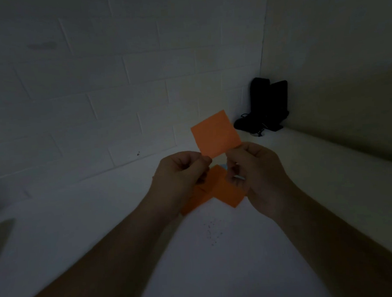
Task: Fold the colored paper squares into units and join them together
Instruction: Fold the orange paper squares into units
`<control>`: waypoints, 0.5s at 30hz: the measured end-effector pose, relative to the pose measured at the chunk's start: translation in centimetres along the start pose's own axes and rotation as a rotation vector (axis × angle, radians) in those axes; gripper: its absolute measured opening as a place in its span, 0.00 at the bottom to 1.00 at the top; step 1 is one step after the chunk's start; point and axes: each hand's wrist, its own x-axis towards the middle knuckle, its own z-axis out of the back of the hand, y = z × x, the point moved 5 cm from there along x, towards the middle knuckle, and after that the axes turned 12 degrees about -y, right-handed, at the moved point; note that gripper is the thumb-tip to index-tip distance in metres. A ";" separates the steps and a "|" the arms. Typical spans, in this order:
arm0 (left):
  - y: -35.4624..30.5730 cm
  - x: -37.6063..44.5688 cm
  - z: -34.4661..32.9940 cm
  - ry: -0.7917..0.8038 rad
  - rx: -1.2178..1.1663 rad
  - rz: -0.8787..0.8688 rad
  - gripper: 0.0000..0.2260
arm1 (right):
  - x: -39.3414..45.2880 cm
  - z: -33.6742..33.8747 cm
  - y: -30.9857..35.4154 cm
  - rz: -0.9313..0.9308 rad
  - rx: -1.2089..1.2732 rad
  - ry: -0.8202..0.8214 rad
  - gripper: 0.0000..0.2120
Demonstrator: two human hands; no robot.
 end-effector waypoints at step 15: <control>-0.6 -0.5 -0.4 0.023 -0.015 -0.116 0.07 | -0.2 -0.6 -0.4 0.105 -0.123 0.114 0.09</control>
